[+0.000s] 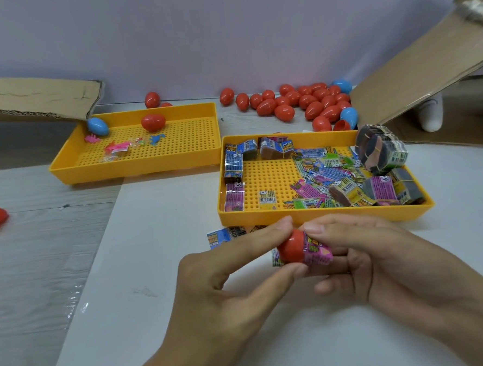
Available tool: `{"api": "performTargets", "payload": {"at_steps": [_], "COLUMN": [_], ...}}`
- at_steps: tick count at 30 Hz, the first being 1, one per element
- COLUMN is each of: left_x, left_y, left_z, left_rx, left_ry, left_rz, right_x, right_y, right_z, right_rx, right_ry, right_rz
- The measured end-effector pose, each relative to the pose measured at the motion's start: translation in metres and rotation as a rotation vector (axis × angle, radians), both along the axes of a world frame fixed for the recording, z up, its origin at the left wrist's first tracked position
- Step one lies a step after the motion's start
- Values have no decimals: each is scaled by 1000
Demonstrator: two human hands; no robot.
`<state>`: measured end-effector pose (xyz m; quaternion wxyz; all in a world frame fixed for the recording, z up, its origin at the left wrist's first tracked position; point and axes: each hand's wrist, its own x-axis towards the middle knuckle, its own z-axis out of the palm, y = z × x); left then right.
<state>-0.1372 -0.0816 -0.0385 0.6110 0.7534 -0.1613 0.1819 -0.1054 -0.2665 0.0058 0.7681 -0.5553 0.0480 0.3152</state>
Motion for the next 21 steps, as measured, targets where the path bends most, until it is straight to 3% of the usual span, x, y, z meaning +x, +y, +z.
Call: {"api": "performTargets", "payload": {"at_steps": [6,21], "left_x": [2,2], "left_y": [2,1], "left_z": [0,0], "left_rx": [-1,69], "left_ry": [97,-38], "left_rz": [-50,0], "right_x": [-1,-2], "right_y": [1,1], "right_z": [-1,1], "right_rx": [50,1], "right_ry": [64,44], "right_rz": [-14,-9]}}
